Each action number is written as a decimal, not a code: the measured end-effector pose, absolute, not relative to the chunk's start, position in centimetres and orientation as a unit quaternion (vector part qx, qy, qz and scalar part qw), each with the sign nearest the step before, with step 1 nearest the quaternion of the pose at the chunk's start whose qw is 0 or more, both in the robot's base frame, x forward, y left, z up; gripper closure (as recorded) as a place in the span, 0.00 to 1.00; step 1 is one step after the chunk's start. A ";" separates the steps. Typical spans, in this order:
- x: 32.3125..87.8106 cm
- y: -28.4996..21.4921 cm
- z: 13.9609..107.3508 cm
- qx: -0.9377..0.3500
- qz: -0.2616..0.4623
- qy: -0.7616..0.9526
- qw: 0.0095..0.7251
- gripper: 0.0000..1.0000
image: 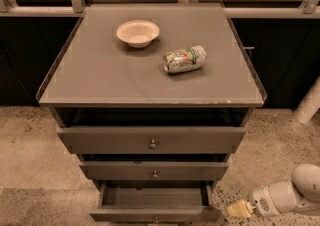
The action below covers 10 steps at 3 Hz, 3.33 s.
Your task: Close bottom drawer
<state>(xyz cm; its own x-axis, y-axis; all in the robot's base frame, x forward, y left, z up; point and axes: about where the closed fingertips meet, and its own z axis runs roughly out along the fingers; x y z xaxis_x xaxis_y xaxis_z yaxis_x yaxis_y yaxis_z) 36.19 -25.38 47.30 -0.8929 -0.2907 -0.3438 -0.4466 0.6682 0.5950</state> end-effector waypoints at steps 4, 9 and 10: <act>36.9 -27.6 32.2 -0.078 0.388 0.914 0.087 1.00; 39.9 -27.1 20.8 0.004 0.430 0.902 0.034 1.00; 40.6 -26.9 18.9 0.036 0.437 0.898 0.038 1.00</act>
Offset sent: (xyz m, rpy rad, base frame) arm -0.0059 -0.0323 -0.1869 0.0975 0.2027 -0.2639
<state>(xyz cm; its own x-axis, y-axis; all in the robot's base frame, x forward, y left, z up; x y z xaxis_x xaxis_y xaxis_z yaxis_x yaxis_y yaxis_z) 40.63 -26.87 18.86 -0.9946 0.0973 -0.0369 0.0310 0.6157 0.7874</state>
